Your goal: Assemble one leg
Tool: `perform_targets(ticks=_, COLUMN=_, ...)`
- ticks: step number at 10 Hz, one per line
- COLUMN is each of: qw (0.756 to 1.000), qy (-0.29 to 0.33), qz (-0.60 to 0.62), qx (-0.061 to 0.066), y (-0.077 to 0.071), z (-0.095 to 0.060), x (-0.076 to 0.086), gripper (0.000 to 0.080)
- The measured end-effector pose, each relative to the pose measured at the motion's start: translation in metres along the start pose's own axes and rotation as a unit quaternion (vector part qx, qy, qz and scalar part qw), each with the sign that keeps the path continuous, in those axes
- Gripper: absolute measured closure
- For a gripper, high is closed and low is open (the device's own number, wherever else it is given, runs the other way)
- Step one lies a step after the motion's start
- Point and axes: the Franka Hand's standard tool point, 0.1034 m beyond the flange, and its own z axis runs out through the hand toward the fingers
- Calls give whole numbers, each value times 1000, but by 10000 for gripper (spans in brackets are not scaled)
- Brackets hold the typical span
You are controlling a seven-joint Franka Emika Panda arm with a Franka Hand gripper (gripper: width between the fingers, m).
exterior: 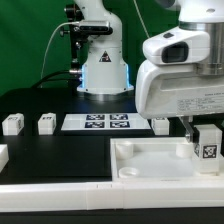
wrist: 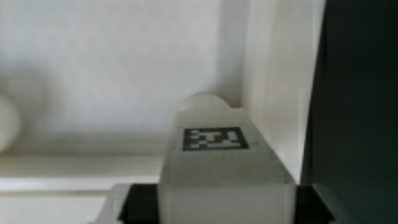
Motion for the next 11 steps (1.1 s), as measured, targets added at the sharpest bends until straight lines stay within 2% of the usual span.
perform_targets(ticks=1, qw=999, qy=0, qz=39, qx=0, y=0, z=0, x=0, gripper=506)
perform_targets(ticks=3, qw=983, qy=3, qz=183, qx=2, y=-1, z=0, x=0, gripper=506)
perform_targets(ticks=4, qw=977, qy=3, qz=214, qx=1, y=-1, z=0, x=0, gripper=506)
perform_targets(ticks=8, qw=899, qy=3, qz=438, qx=1, y=-3, z=1, x=0, gripper=506)
perform_targets(ticks=11, qw=816, qy=6, qz=578, qx=3, y=-5, z=1, x=1, gripper=506)
